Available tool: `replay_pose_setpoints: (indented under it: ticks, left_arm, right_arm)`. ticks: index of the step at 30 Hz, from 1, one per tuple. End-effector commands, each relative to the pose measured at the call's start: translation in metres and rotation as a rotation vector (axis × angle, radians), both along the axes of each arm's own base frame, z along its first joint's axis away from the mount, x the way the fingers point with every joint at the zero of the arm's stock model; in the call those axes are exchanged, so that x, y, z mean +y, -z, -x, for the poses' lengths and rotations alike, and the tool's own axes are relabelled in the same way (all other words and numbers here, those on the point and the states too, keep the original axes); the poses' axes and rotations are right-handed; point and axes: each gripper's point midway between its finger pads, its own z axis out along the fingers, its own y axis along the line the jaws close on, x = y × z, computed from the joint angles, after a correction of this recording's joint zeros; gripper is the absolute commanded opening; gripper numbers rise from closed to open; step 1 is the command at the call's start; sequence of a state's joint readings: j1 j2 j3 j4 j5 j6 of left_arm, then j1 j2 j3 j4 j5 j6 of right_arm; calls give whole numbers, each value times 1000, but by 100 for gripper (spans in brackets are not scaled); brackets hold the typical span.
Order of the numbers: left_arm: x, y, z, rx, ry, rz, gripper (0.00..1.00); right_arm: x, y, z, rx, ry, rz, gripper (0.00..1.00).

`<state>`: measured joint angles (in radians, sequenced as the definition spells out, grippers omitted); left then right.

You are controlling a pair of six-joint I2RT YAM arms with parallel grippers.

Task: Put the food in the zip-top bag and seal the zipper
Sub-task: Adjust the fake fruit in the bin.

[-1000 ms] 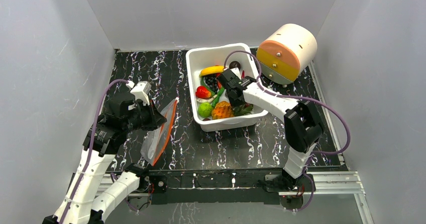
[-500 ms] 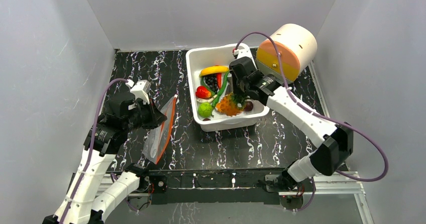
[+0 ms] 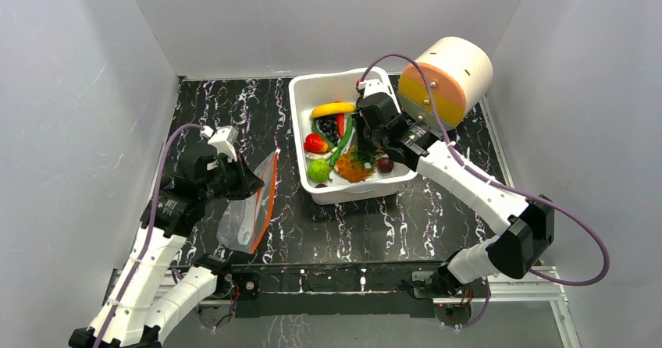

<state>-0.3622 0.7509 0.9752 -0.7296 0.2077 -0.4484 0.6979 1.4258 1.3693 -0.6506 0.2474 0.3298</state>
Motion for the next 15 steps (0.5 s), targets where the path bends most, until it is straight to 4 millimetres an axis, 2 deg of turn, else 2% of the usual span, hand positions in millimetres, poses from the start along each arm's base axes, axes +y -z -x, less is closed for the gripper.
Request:
replay_pose_setpoints:
  ticks: [1, 5, 8, 11, 15]
  left_arm:
    - [-2, 0, -14, -28, -33, 11, 0]
    - [-1, -4, -25, -55, -48, -5, 0]
    - [-13, -5, -28, -66, 5, 32, 0]
    - [-24, 11, -28, -98, 96, 49, 0]
    - [-28, -1, -30, -126, 111, 66, 0]
  right_arm:
    - [25, -55, 2, -108, -49, -147, 0]
    - [35, -74, 12, -113, -92, -217, 0]
    - [36, -76, 21, -119, -114, -268, 0]
    - [29, -59, 18, -148, -89, -252, 0]
    - [20, -18, 7, -149, -20, -194, 0]
